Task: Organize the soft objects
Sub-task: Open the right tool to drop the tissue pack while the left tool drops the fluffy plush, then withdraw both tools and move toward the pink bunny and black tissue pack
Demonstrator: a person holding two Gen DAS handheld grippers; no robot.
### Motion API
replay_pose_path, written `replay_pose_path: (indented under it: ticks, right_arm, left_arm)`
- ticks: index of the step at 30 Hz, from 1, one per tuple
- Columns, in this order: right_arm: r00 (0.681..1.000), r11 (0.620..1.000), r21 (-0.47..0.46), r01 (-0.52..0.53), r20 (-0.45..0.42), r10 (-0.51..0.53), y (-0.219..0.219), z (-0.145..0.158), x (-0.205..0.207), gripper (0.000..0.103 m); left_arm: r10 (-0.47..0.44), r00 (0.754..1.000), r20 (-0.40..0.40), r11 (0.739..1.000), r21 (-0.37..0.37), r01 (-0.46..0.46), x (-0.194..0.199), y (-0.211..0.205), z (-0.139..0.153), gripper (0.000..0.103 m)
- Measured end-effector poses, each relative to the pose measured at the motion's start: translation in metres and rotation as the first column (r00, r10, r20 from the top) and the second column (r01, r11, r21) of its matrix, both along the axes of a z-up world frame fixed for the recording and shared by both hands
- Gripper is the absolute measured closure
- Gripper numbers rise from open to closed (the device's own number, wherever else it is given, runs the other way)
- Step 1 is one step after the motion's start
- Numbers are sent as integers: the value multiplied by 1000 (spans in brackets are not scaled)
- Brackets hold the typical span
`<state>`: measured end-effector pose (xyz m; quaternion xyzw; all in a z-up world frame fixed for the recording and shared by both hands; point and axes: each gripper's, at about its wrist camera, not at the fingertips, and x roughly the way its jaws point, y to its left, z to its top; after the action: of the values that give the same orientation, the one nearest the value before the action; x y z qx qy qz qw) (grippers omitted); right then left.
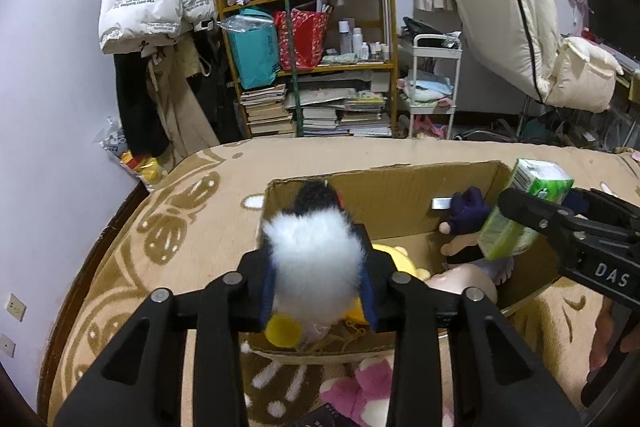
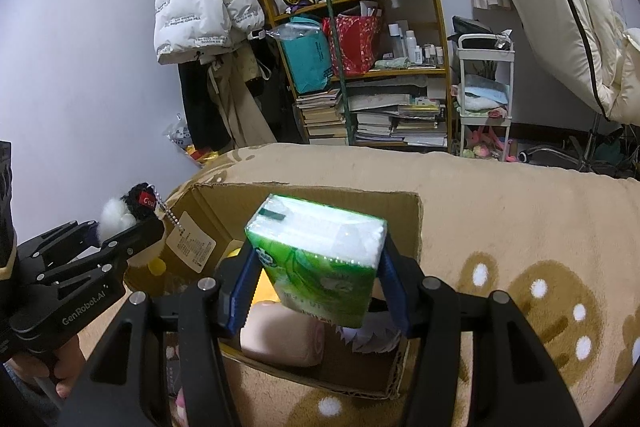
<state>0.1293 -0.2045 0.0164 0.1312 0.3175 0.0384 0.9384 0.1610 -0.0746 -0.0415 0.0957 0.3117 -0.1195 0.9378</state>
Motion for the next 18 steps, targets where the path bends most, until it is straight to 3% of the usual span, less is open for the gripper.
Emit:
replay_pose_path:
  ticks: [3,6,10,15,18]
  right_arm:
    - [1000,1000,6,6,2,-6,-1,-2,-1,38]
    - [1000,1000,8,12,10,-12,-3,-2,-3,36]
    - [1000,1000,11,14,18,-14,-5,1,-6,32]
    - [1000,1000,9,6,26,-6,-6,6,-10,22]
    - [999,1000,-8,5,33,-5,-5,8,-14,14]
  left_arm:
    - [27,999,33,1000,-6,-27,-2,5,5,49]
    - [31,998,53,999,-12,-30,-2,8,11,46]
    - [37,998,49,999,-15,-36,-3,9,12,27]
    - [40,997,64,999,6,-40,-8,9,15,24]
    - [50,996,71,999,11,-51,-11,10,18,14]
